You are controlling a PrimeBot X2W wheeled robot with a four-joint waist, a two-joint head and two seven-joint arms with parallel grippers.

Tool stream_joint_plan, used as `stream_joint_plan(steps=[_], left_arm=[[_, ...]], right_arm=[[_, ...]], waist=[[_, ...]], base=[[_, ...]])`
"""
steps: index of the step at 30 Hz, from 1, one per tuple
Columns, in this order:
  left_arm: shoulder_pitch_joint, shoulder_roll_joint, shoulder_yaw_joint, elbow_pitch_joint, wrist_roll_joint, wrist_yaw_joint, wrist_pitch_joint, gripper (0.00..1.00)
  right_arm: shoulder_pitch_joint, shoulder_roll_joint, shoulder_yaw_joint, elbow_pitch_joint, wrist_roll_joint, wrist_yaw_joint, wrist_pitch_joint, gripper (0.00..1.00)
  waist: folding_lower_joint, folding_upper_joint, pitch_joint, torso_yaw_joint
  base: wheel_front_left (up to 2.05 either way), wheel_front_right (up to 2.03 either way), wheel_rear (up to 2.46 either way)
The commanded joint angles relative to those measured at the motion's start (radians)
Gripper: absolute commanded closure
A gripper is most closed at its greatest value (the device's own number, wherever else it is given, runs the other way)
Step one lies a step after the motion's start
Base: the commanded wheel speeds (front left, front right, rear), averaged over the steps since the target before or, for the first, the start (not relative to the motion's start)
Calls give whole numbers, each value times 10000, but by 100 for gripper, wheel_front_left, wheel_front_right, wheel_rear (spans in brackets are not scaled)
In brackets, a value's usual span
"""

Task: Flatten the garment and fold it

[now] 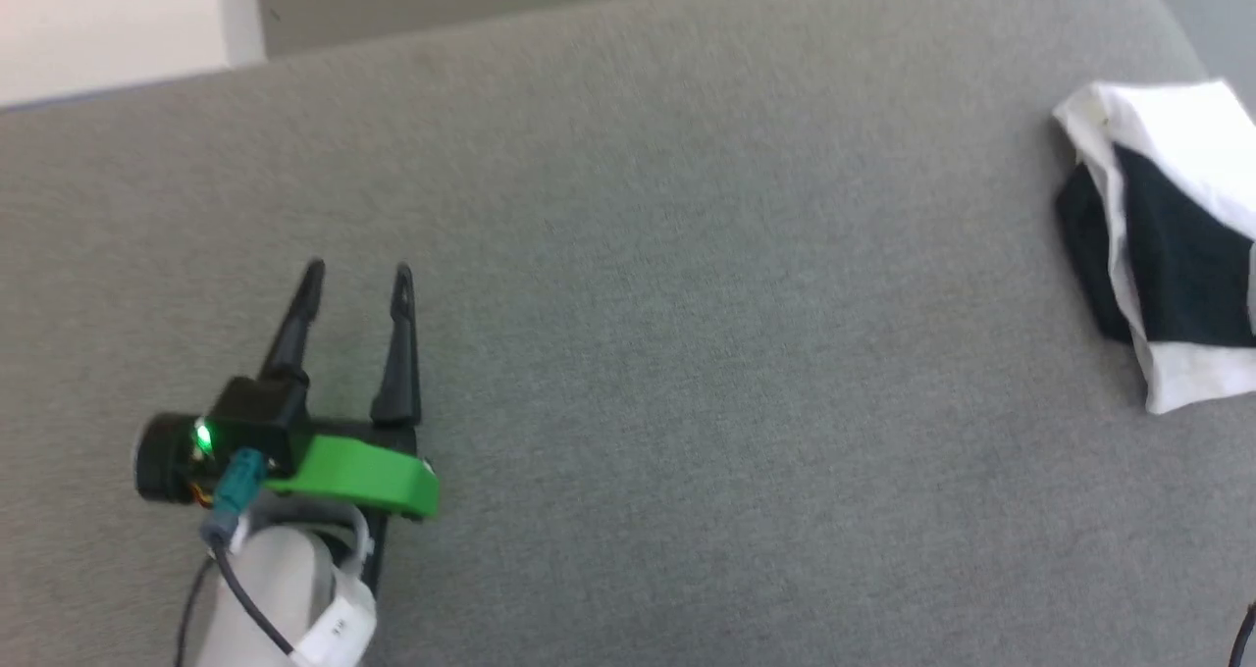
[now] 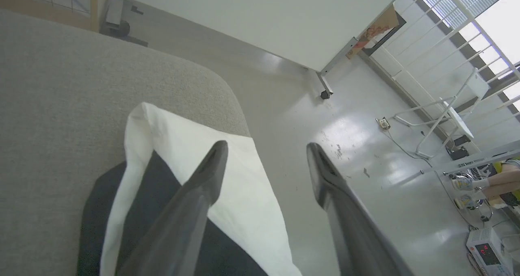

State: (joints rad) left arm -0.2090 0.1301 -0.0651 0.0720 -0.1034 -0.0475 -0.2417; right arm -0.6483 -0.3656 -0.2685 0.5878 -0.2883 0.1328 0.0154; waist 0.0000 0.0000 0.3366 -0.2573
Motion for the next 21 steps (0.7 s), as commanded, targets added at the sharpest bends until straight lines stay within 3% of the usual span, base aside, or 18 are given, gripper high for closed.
stream_joint_plan(steps=[1,8,15,21], left_arm=[[153,-69,-18,132,-141,54,-92,0],[753,-411,-67,855,-584,150,-181,0],[1072,-546,-142,1329,-833,223,-193,0],[1249,-588,-183,1502,-881,257,-198,0]], right_arm=[[337,100,16,-254,260,-21,-165,0],[2448,889,775,-2698,1745,-21,-769,0],[4439,2254,1083,-4799,2671,-21,-1113,0],[5666,2950,1348,-5372,3208,-21,-1386,0]], waist=[[0,0,-1369,750],[0,0,-2659,1469],[0,0,-3284,1971],[0,0,-3515,2255]], base=[[0,0,0],[0,0,0],[0,0,0],[0,0,0]])
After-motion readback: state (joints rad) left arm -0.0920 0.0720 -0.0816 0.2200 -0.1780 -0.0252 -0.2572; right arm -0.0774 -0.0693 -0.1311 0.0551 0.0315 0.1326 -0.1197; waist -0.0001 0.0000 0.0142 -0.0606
